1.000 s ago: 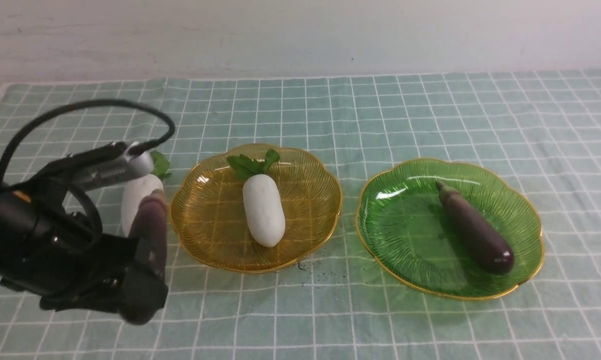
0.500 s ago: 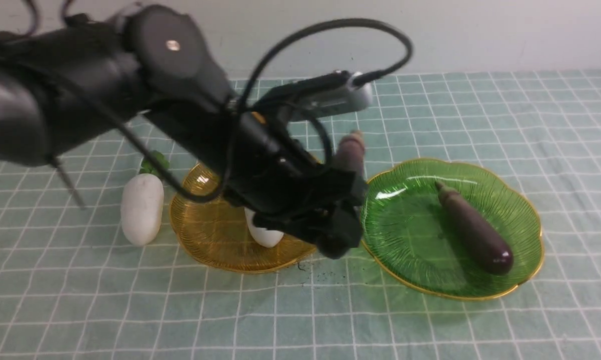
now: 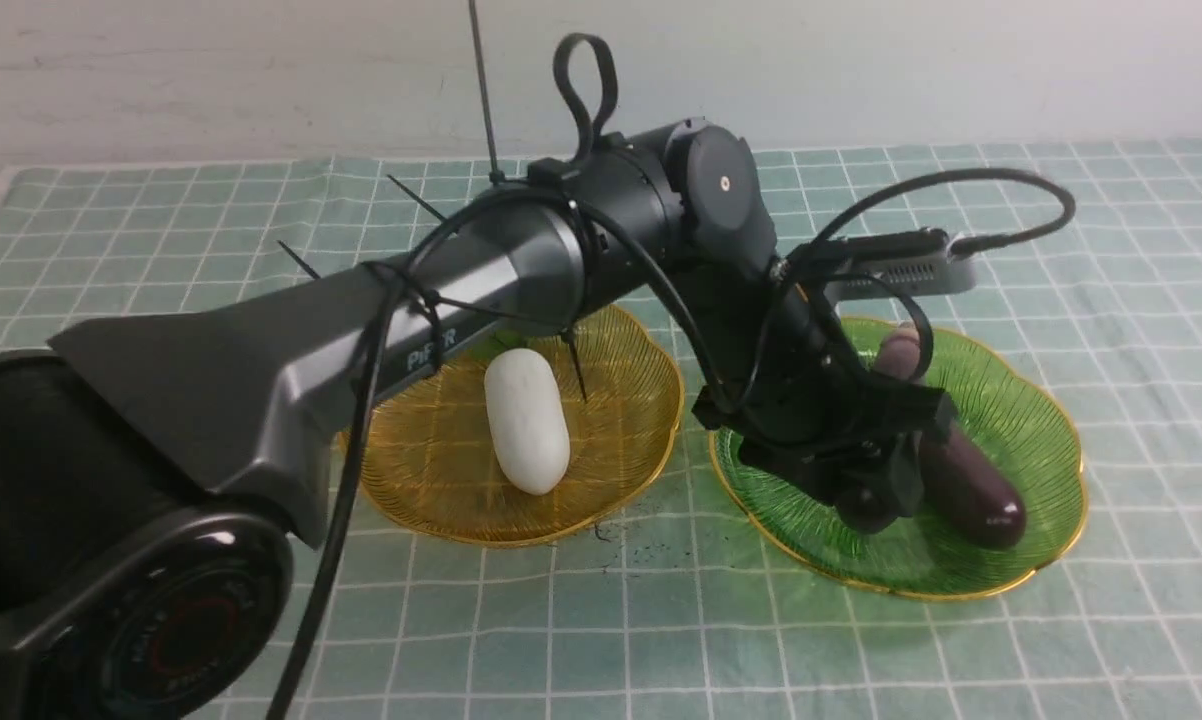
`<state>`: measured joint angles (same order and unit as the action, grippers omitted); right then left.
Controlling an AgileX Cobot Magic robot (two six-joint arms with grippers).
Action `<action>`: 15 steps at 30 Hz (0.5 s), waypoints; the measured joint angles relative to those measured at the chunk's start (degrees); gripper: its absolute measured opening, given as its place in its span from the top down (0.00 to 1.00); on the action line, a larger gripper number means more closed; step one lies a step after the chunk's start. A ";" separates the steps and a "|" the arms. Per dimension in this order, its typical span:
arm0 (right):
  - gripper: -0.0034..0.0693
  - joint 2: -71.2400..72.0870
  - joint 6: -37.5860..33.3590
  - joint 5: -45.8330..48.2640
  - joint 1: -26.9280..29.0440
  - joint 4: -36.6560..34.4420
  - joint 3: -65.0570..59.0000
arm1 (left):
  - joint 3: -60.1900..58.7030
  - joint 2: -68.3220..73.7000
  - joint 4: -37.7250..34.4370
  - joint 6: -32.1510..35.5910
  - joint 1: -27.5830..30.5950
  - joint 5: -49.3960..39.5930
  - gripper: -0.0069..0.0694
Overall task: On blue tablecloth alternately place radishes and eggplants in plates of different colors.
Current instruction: 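Place the eggplant on the green plate, then pick up the white radish and place it in the left plate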
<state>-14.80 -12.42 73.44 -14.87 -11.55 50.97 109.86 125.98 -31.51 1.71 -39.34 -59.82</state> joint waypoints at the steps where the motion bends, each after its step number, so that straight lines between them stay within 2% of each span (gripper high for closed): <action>1: 0.97 0.82 0.05 0.03 0.00 0.58 0.00 | 0.10 0.55 -0.53 0.00 -0.06 0.42 0.42; 8: 0.97 2.25 1.43 0.27 0.00 4.86 -2.16 | 0.21 2.34 -0.72 -0.02 -0.07 1.57 0.32; 11: 0.97 2.25 3.23 0.27 0.00 8.06 -6.65 | 0.78 2.42 -0.72 -0.07 -0.07 1.57 0.22; 15: 0.97 2.25 4.74 0.33 0.00 10.10 -10.51 | 2.20 2.42 -0.72 -0.07 -0.07 0.73 0.21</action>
<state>-12.55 -7.68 73.77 -14.87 -1.45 40.46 112.06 128.40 -32.23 1.64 -39.40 -59.09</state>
